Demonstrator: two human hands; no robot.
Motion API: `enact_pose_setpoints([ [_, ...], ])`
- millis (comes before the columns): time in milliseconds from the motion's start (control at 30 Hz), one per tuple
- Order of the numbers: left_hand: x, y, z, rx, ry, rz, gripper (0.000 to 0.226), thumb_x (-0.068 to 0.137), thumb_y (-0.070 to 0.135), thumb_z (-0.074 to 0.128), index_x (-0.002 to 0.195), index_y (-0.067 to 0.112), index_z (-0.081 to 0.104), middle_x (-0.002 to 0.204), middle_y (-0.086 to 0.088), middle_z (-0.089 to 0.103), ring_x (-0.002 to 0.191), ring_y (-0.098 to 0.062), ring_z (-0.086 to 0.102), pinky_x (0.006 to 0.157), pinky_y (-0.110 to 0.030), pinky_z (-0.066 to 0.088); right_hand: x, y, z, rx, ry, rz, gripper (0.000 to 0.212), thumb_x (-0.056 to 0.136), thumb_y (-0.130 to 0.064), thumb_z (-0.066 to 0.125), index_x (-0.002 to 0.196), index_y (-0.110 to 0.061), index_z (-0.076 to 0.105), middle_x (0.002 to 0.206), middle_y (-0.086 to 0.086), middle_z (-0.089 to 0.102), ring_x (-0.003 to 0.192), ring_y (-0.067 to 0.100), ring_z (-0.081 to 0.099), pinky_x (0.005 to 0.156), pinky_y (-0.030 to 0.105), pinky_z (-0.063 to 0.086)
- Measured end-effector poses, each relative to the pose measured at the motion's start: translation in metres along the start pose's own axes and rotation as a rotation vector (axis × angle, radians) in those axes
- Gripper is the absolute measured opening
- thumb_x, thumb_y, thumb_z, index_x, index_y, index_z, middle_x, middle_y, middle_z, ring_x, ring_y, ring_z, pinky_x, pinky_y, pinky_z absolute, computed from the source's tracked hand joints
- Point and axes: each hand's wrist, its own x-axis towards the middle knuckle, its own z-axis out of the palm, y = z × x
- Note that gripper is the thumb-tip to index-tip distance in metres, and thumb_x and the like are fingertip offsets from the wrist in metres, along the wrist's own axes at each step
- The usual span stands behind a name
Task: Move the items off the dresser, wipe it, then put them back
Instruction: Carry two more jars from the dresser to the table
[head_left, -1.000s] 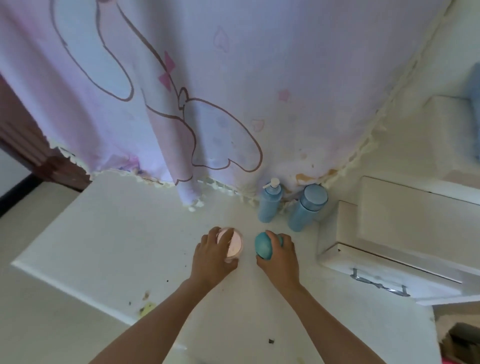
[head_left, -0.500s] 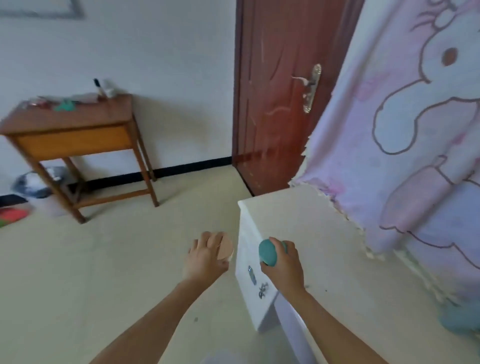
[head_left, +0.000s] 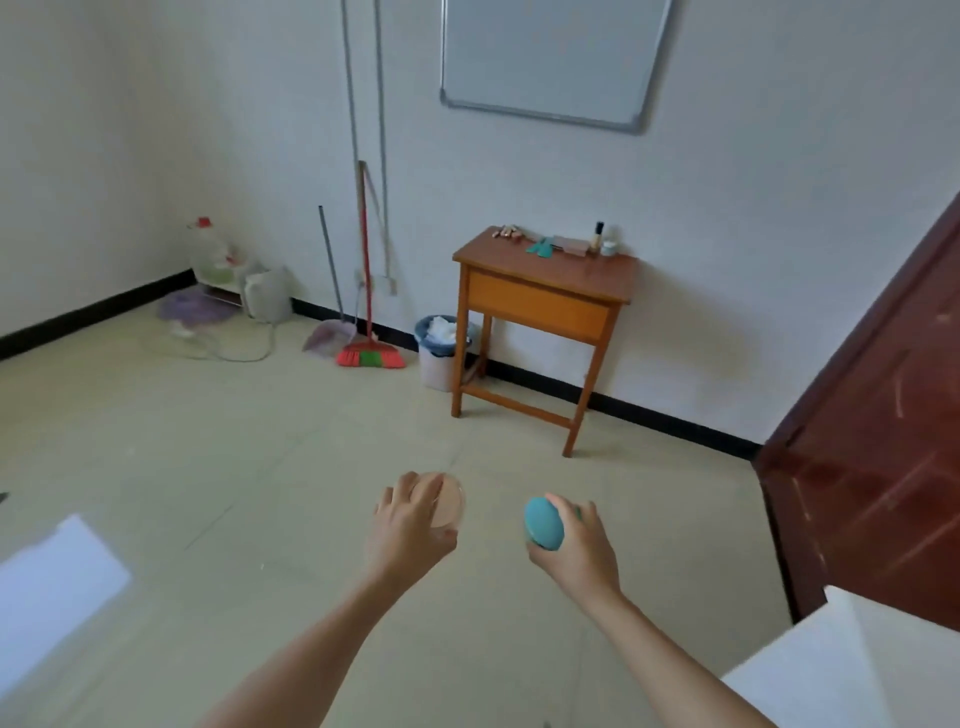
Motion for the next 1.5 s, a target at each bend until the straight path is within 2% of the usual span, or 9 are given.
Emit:
enact_pose_setpoints([
  [200, 0.051, -0.029, -0.014, -0.017, 0.049, -0.099, 0.066, 0.065, 0.038, 0.058, 0.129, 0.028, 0.044, 0.134, 0.001, 0.039, 0.115, -0.023, 0.040, 0.093, -0.031, 0.039, 0.072, -0.032, 0.019, -0.010, -0.045, -0.114, 0.062, 0.076, -0.035, 0.067, 0.131, -0.029, 0.039, 0.116, -0.003, 0.039, 0.103, 0.014, 0.048, 0.074, 0.021, 0.041],
  [367, 0.133, -0.026, -0.008, -0.022, 0.088, -0.113, 0.061, 0.072, 0.028, 0.064, 0.130, 0.028, 0.043, 0.134, 0.001, 0.038, 0.116, -0.023, 0.038, 0.093, -0.033, 0.039, 0.159, -0.035, 0.022, -0.008, -0.032, -0.164, 0.063, 0.077, -0.034, 0.067, 0.132, -0.027, 0.039, 0.116, -0.002, 0.039, 0.102, 0.014, 0.048, 0.077, 0.022, 0.044],
  [533, 0.217, -0.007, 0.006, 0.004, 0.055, -0.108, 0.060, 0.075, 0.030, 0.064, 0.130, 0.029, 0.041, 0.133, 0.001, 0.038, 0.117, -0.022, 0.039, 0.093, -0.031, 0.038, 0.247, -0.028, 0.011, -0.009, -0.031, -0.159, 0.063, 0.077, -0.034, 0.068, 0.132, -0.027, 0.038, 0.117, 0.000, 0.039, 0.101, 0.015, 0.048, 0.078, 0.023, 0.047],
  [800, 0.323, 0.011, 0.041, -0.084, 0.043, -0.151, 0.061, 0.074, 0.029, 0.066, 0.130, 0.029, 0.043, 0.131, 0.001, 0.039, 0.116, -0.021, 0.039, 0.093, -0.030, 0.034, 0.357, -0.006, -0.004, -0.025, -0.080, -0.148, 0.063, 0.076, -0.032, 0.069, 0.131, -0.027, 0.039, 0.118, -0.001, 0.038, 0.100, 0.013, 0.047, 0.079, 0.024, 0.049],
  [900, 0.362, 0.012, 0.057, -0.094, 0.009, -0.149, 0.060, 0.075, 0.030, 0.067, 0.130, 0.028, 0.043, 0.131, 0.000, 0.039, 0.116, -0.022, 0.040, 0.090, -0.030, 0.037, 0.392, 0.004, -0.006, -0.038, -0.086, -0.120, 0.063, 0.076, -0.031, 0.069, 0.131, -0.028, 0.038, 0.119, -0.002, 0.039, 0.102, 0.013, 0.047, 0.079, 0.022, 0.048],
  [1033, 0.431, 0.022, 0.078, -0.103, -0.012, -0.101, 0.059, 0.076, 0.032, 0.066, 0.130, 0.028, 0.044, 0.130, 0.000, 0.039, 0.115, -0.022, 0.041, 0.088, -0.029, 0.039, 0.450, 0.016, -0.012, -0.042, -0.062, -0.083, 0.065, 0.076, -0.032, 0.069, 0.133, -0.027, 0.038, 0.120, -0.002, 0.039, 0.103, 0.012, 0.047, 0.076, 0.018, 0.043],
  [1133, 0.496, 0.031, 0.087, -0.131, 0.000, -0.043, 0.056, 0.076, 0.032, 0.066, 0.127, 0.026, 0.046, 0.129, -0.001, 0.041, 0.113, -0.023, 0.042, 0.087, -0.028, 0.040, 0.502, 0.020, -0.021, -0.056, -0.015, -0.044, 0.064, 0.076, -0.032, 0.070, 0.132, -0.027, 0.039, 0.119, -0.002, 0.040, 0.101, 0.012, 0.048, 0.078, 0.021, 0.047],
  [1367, 0.646, 0.065, 0.107, -0.171, 0.014, 0.094, 0.058, 0.072, 0.033, 0.070, 0.125, 0.025, 0.049, 0.125, -0.001, 0.046, 0.111, -0.024, 0.045, 0.087, -0.034, 0.045, 0.614, 0.033, -0.052, -0.061, 0.082, 0.016, 0.063, 0.077, -0.034, 0.069, 0.132, -0.028, 0.039, 0.120, -0.004, 0.040, 0.101, 0.010, 0.045, 0.077, 0.018, 0.042],
  [1500, 0.695, 0.091, 0.143, -0.134, -0.084, 0.140, 0.058, 0.075, 0.035, 0.066, 0.128, 0.028, 0.045, 0.129, 0.002, 0.043, 0.114, -0.023, 0.042, 0.086, -0.030, 0.042, 0.650, 0.065, -0.056, -0.067, 0.076, 0.140, 0.064, 0.077, -0.037, 0.068, 0.133, -0.031, 0.037, 0.123, -0.006, 0.038, 0.100, 0.007, 0.042, 0.076, 0.016, 0.036],
])
